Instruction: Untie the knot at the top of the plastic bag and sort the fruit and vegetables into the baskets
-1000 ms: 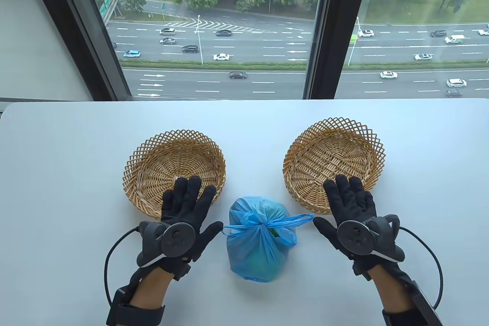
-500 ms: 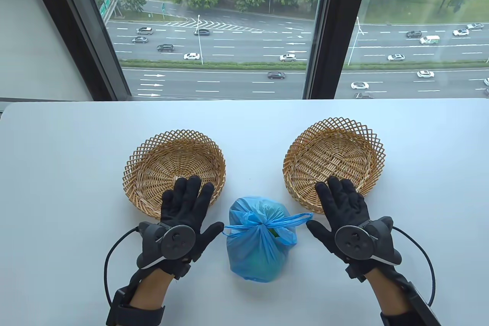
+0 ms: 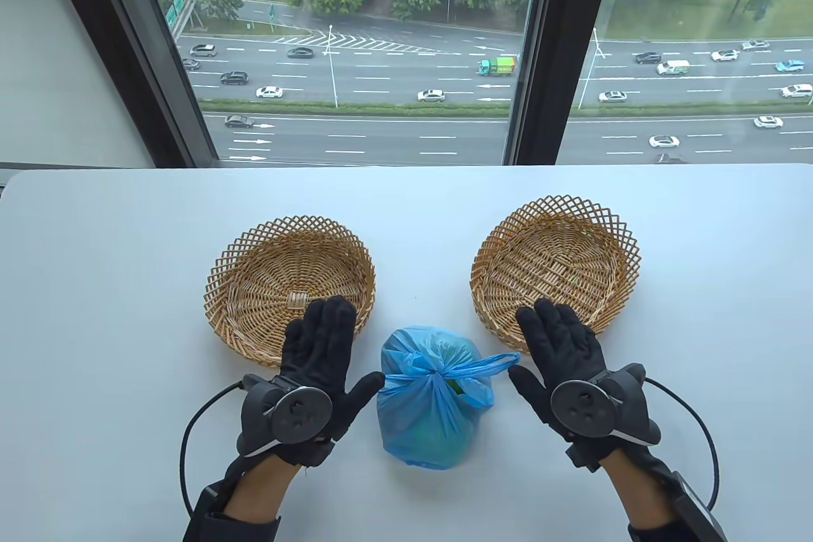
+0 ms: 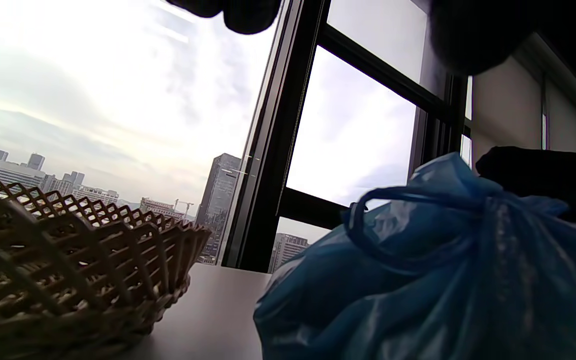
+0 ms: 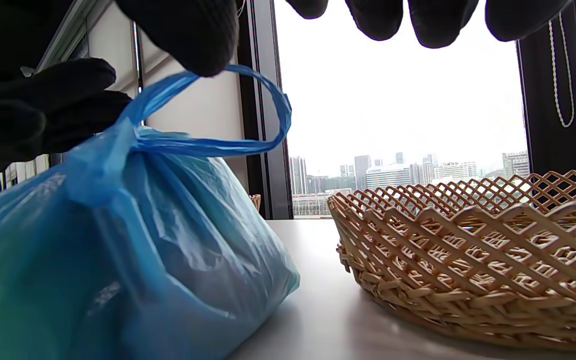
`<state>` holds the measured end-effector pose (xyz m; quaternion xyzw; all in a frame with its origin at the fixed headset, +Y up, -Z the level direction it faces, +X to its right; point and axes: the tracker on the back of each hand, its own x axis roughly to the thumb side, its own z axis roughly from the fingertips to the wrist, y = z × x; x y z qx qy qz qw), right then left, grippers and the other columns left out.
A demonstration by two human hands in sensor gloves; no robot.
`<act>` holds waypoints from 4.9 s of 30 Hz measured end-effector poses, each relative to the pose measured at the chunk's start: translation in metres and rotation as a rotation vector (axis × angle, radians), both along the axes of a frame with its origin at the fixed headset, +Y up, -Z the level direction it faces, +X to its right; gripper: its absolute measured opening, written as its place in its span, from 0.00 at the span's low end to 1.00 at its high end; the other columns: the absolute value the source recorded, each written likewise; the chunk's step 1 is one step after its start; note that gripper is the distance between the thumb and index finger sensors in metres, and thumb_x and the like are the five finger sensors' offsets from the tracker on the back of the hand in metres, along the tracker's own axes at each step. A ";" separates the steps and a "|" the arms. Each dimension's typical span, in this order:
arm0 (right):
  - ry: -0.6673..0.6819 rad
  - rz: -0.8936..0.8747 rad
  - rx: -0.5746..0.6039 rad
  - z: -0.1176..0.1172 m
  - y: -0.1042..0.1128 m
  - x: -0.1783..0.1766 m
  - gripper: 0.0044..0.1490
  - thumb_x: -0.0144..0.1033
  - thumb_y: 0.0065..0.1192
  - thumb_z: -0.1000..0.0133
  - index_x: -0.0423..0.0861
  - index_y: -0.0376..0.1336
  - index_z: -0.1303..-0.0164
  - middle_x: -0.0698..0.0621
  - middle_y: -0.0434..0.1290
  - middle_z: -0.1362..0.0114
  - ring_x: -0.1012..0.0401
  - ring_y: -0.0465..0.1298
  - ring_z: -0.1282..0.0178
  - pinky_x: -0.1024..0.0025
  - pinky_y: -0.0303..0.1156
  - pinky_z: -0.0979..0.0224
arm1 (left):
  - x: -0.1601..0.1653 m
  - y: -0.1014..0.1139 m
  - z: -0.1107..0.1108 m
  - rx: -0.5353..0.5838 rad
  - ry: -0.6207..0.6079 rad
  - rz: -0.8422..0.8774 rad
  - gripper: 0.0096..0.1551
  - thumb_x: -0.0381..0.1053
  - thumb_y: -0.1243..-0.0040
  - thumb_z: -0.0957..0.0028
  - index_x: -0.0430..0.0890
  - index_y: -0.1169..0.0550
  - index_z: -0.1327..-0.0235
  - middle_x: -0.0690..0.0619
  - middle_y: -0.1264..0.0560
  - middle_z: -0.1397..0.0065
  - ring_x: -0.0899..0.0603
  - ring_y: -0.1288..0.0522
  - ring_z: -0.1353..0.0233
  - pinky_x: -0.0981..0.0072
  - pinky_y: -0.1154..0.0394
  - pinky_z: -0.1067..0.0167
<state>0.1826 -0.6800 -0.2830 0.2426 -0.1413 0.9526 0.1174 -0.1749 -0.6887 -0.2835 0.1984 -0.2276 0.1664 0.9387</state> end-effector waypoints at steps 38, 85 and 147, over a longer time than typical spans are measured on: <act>0.178 0.053 -0.053 0.005 0.032 -0.068 0.41 0.43 0.52 0.32 0.55 0.41 0.11 0.32 0.49 0.11 0.24 0.53 0.18 0.22 0.53 0.28 | 0.091 -0.007 0.051 0.134 -0.269 -0.341 0.41 0.72 0.42 0.51 0.58 0.26 0.24 0.46 0.24 0.37 0.35 0.32 0.31 0.37 0.35 0.33; 0.093 0.055 -0.002 -0.002 0.000 -0.074 0.28 0.46 0.60 0.36 0.52 0.61 0.25 0.34 0.57 0.15 0.33 0.66 0.23 0.28 0.61 0.30 | 0.073 -0.014 -0.004 -0.028 -0.019 -0.092 0.22 0.58 0.33 0.50 0.49 0.17 0.47 0.48 0.24 0.31 0.35 0.30 0.30 0.37 0.32 0.35; -0.029 0.050 0.200 0.020 0.032 -0.037 0.22 0.48 0.68 0.41 0.50 0.69 0.41 0.42 0.72 0.24 0.38 0.76 0.30 0.31 0.66 0.31 | 0.038 0.008 0.018 -0.035 0.026 0.161 0.39 0.51 0.35 0.49 0.47 0.34 0.23 0.51 0.21 0.37 0.38 0.22 0.39 0.36 0.30 0.37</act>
